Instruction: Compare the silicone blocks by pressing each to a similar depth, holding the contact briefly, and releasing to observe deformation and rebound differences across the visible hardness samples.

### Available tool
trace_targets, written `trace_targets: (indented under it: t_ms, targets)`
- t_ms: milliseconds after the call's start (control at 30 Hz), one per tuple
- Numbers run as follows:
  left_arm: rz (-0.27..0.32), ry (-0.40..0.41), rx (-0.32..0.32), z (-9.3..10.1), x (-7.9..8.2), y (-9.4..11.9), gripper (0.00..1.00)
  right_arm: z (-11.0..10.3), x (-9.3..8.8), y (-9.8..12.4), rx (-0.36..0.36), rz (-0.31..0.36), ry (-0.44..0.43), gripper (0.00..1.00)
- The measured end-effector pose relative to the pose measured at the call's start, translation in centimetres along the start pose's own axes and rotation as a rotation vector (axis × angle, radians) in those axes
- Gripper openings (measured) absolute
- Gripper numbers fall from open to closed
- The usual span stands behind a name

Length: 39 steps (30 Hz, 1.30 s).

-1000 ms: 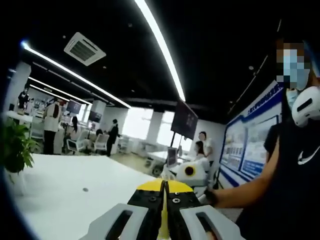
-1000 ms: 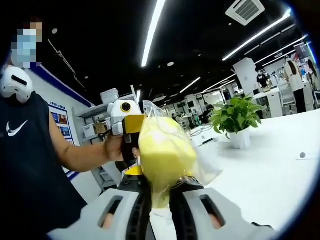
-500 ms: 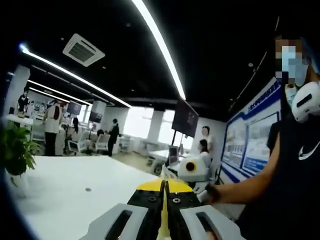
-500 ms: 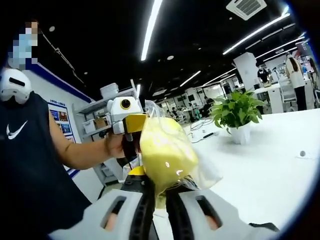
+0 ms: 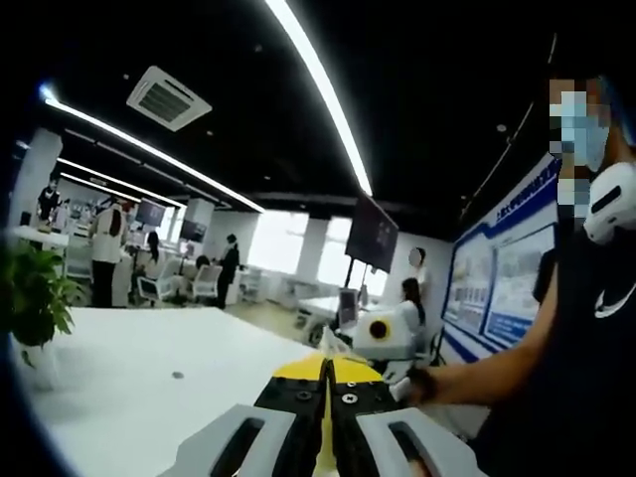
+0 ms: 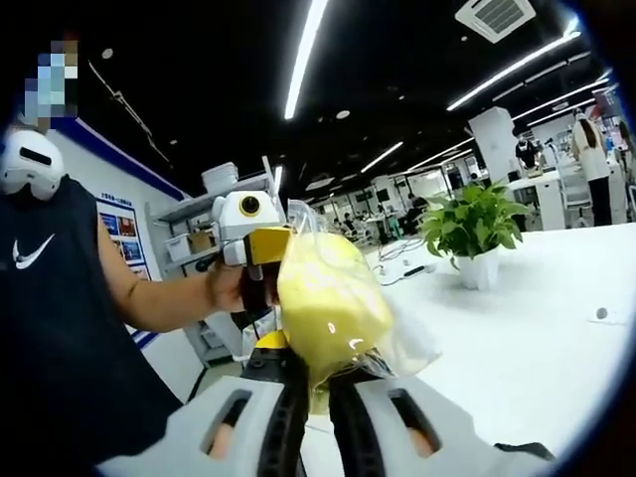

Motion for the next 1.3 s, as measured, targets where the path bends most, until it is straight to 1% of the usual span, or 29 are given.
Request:
trace_targets:
  t_ms: [67, 100, 133, 200, 267, 300, 333, 367, 400, 433, 533, 600, 633, 800, 867, 933, 1000, 1167, 1233, 1267, 1300]
  targets:
    - [-0.001, 0.013, 0.011, -0.4, -0.2, 0.0, 0.0, 0.1, -0.1, -0.1, -0.005, -0.009, -0.002, 0.02]
    - [-0.005, 0.056, 0.012, -0.5, -0.4, 0.1, 0.0, 0.1, -0.3, -0.2, -0.006, -0.017, -0.004, 0.02]
    - [-0.001, 0.082, -0.003, -0.5, -0.4, 0.2, 0.0, 0.2, -0.3, -0.2, -0.004, -0.017, -0.009, 0.02]
    - [-0.004, 0.074, -0.007, -0.5, -0.5, 0.3, 0.0, 0.1, -0.5, -0.2, -0.004, -0.017, -0.004, 0.02]
    - [-0.027, 0.035, 0.008, -0.5, -0.8, 0.2, 0.0, 0.1, -0.7, -0.3, -0.008, -0.03, -0.004, 0.02]
    - [-0.03, 0.033, 0.01, -0.4, -0.9, 0.2, 0.0, 0.1, -0.9, -0.3, -0.007, -0.032, -0.008, 0.03]
    - [-0.031, 0.038, 0.01, -0.4, -0.9, 0.2, 0.0, 0.1, -0.9, -0.3, -0.006, -0.032, -0.01, 0.03]
    - [-0.025, 0.062, -0.001, -0.4, -0.9, 0.2, 0.0, 0.1, -0.9, -0.3, -0.002, -0.026, -0.019, 0.03]
    - [-0.009, 0.074, -0.012, -0.3, -0.7, 0.3, 0.0, 0.1, -0.8, -0.3, 0.003, -0.017, -0.024, 0.03]
    - [0.0, 0.059, -0.01, -0.4, -0.7, 0.3, 0.0, 0.1, -0.7, -0.3, 0.003, -0.013, -0.026, 0.03]
    - [-0.004, 0.044, 0.011, -0.7, -0.9, 0.3, 0.0, 0.1, -0.8, -0.4, -0.001, -0.026, -0.027, 0.03]
    - [-0.011, 0.083, -0.001, -0.6, -1.0, 0.3, 0.0, 0.0, -0.8, -0.4, 0.002, -0.027, -0.028, 0.03]
    - [-0.012, 0.09, 0.0, -0.6, -1.0, 0.4, 0.0, -0.1, -0.8, -0.4, 0.009, -0.028, -0.028, 0.03]
    - [-0.01, 0.062, 0.015, -0.3, -1.1, 0.4, 0.0, -0.3, -0.9, -0.5, 0.021, -0.026, -0.04, 0.03]
    - [-0.015, 0.038, 0.036, -0.6, -1.2, 0.4, 0.0, -0.2, -1.0, -0.6, 0.019, -0.034, -0.042, 0.03]
    - [-0.015, 0.014, 0.034, -0.3, -1.3, 0.4, 0.01, -0.3, -1.0, -0.6, 0.023, -0.038, -0.037, 0.03]
    - [-0.004, 0.029, 0.026, -0.1, -1.2, 0.5, 0.01, -0.4, -0.9, -0.6, 0.033, -0.031, -0.039, 0.03]
    - [-0.02, 0.025, 0.042, -0.3, -1.6, 0.8, 0.0, -0.7, -1.3, -0.9, 0.051, -0.045, -0.048, 0.04]
    - [-0.029, 0.031, 0.063, -0.4, -1.8, 0.8, 0.0, -0.6, -1.6, -1.0, 0.044, -0.052, -0.048, 0.04]
    - [-0.031, 0.011, 0.085, -0.6, -2.0, 0.8, 0.0, -0.4, -1.7, -1.1, 0.034, -0.054, -0.051, 0.05]
    - [-0.037, -0.018, 0.092, -0.6, -2.1, 0.8, 0.0, -0.4, -1.8, -1.2, 0.037, -0.057, -0.058, 0.05]
Point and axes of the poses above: the point that each gripper's makers call its tool centre point, and the gripper's own axes: y roughly backward along the fingers, z roughly to its right, x roughly out of its top, the point moved 3 cm from there along y, roughly backward along the fingers, and after that the axes turned 6 degrees about -z, right-handed, at the moved point
